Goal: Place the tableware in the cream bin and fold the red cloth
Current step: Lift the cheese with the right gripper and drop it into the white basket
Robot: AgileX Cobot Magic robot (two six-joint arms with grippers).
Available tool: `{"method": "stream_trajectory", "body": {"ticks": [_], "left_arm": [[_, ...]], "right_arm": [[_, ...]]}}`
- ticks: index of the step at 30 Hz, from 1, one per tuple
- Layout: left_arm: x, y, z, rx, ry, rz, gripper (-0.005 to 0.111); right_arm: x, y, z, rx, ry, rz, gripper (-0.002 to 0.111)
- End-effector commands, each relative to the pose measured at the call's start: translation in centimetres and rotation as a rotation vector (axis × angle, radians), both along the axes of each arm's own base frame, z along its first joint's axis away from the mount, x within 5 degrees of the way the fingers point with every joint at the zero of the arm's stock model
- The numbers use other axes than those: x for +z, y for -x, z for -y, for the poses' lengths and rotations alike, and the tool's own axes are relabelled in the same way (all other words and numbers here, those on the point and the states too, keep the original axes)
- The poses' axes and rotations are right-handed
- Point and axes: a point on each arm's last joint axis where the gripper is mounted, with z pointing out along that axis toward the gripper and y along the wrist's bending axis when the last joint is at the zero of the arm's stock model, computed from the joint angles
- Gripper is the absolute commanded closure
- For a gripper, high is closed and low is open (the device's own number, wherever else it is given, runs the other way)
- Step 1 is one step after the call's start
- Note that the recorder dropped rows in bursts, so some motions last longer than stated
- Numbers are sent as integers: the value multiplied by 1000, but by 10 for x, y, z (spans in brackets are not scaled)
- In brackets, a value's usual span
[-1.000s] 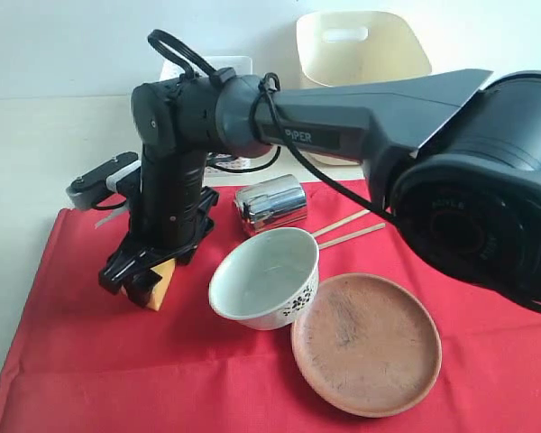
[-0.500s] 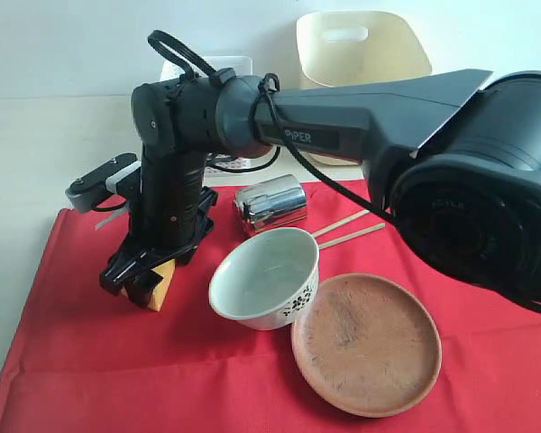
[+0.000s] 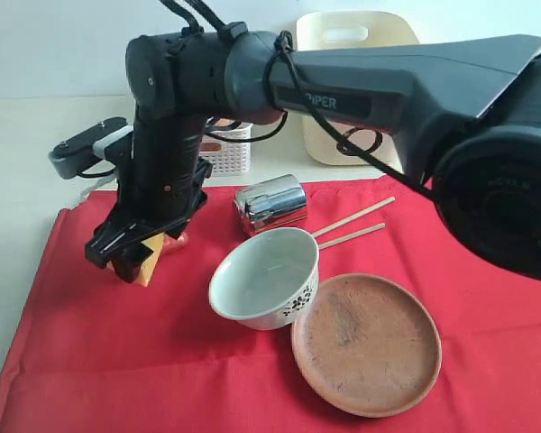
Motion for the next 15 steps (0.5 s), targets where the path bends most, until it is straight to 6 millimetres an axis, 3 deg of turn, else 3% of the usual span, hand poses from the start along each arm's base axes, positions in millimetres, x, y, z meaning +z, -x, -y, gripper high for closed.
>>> {"method": "stream_trajectory", "body": {"ticks": [1,8,15], "left_arm": [[-1,0,0,0,0,5,107],[-1,0,0,0,0,5,107],[-1,0,0,0,0,5,107]], "right_arm": [[20,-2,4,24,10,84,98],[25,-12,8,-33,38,182,98],[31,-30,26,-126,16,207,101]]}}
